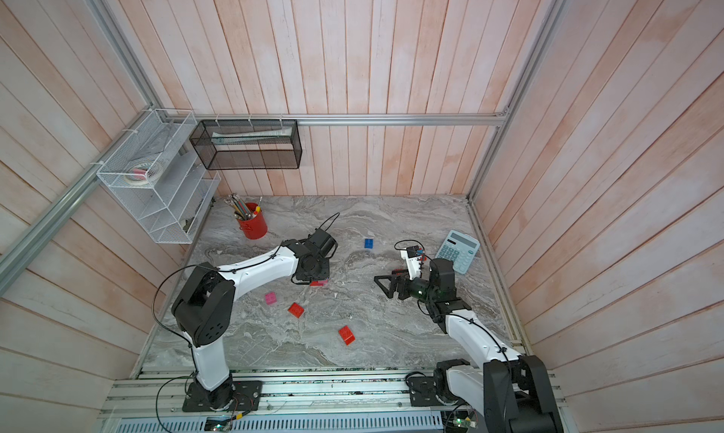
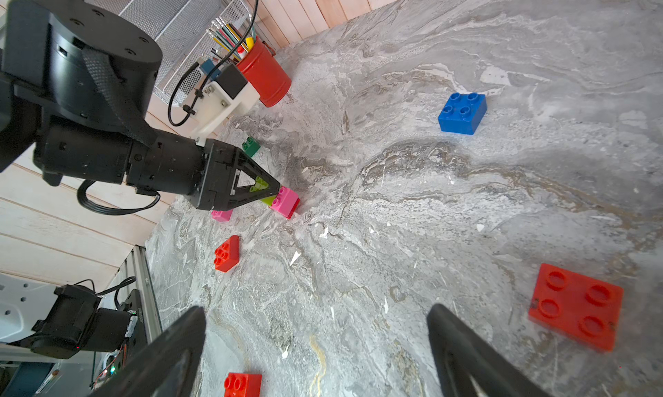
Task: Assemble the letter s with lego
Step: Assemble the lego brick with the lego brick.
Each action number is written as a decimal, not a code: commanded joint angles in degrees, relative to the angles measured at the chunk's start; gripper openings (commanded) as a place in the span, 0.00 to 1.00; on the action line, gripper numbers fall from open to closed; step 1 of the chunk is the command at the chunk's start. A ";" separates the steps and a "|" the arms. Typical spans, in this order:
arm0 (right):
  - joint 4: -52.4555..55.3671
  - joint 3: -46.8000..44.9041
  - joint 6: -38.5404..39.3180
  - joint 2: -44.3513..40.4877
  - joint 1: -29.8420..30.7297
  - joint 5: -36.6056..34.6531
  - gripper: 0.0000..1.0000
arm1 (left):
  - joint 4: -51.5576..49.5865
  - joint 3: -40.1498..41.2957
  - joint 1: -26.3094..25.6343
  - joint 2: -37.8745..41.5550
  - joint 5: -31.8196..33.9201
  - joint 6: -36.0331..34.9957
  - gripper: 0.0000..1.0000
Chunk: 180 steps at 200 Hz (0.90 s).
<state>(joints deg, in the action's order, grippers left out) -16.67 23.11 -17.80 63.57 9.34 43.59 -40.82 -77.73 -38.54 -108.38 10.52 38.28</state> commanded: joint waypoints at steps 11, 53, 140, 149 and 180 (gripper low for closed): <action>-0.30 -0.97 0.07 -0.12 0.33 0.12 0.98 | -0.53 4.33 0.22 -3.07 0.18 0.66 0.29; -0.40 -0.94 0.00 -0.12 0.32 0.29 0.98 | -1.10 5.22 0.22 -3.53 1.63 -0.38 0.27; -0.51 -0.71 0.00 -0.16 0.33 0.61 0.98 | -1.74 3.64 0.22 -3.58 1.91 -1.90 0.27; -0.39 -0.67 0.04 -0.07 0.35 0.61 0.98 | -1.55 3.20 0.22 -3.30 1.49 -1.81 0.27; -0.20 -0.41 0.16 -0.12 0.34 0.78 0.98 | -1.77 1.52 0.24 -2.89 0.93 -1.76 0.29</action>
<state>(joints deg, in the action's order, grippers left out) -16.67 23.11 -17.82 63.57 9.34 43.62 -39.48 -76.66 -38.79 -107.70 11.33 37.52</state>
